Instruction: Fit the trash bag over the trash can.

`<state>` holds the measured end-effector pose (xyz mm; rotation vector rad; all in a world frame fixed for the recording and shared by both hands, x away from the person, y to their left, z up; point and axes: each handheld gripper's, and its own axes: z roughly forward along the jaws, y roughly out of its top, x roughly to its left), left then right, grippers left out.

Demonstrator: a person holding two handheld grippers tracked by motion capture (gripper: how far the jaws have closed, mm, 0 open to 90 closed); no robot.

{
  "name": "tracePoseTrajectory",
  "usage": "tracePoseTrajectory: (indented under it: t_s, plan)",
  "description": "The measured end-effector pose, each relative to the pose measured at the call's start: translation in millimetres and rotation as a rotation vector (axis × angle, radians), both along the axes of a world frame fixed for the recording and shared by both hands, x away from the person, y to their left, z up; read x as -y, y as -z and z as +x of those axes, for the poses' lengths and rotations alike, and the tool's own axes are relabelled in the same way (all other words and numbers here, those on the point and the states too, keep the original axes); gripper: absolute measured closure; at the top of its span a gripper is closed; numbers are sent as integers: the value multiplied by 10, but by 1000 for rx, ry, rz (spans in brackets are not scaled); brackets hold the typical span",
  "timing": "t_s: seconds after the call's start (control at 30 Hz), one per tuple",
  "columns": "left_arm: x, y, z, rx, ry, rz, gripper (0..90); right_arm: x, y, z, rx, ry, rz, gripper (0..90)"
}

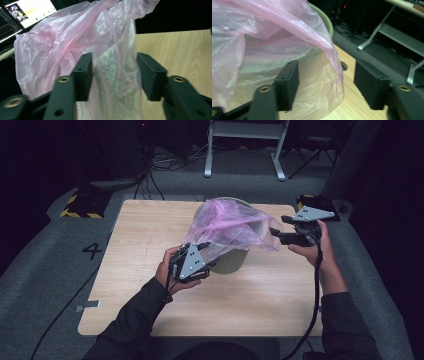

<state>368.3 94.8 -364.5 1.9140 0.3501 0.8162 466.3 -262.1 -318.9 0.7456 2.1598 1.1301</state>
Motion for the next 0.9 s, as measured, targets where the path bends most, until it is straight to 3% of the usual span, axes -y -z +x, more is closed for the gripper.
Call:
tracePoseTrajectory:
  t_s: [0.17,0.3,0.4,0.43,0.5,0.57,0.63,0.7,0.83,0.9]
  plan:
    - [-30,0,36,-8,17,24,751,20,-103,-69,49,-44,36,304]
    - [-39,-7,61,-9,51,69,890,-102,-261,-106,109,-114,11,295]
    - [-30,-2,84,-21,63,77,897,-182,-319,-72,114,-147,1,305]
    - [-18,4,92,-19,74,94,900,-316,-363,22,105,-183,-38,322]
    - [-12,9,93,-22,76,96,900,-356,-366,55,101,-198,-55,328]
    - [-8,26,114,-32,83,97,900,-481,-343,192,87,-219,-118,357]
    - [-10,30,121,-37,88,96,900,-503,-331,229,76,-233,-130,369]
    - [-13,36,133,-39,88,97,900,-547,-297,284,69,-277,-165,388]
    - [-24,47,166,-52,89,84,900,-593,-249,327,35,-359,-190,408]
    - [-26,51,170,-54,87,85,900,-604,-242,328,31,-368,-200,412]
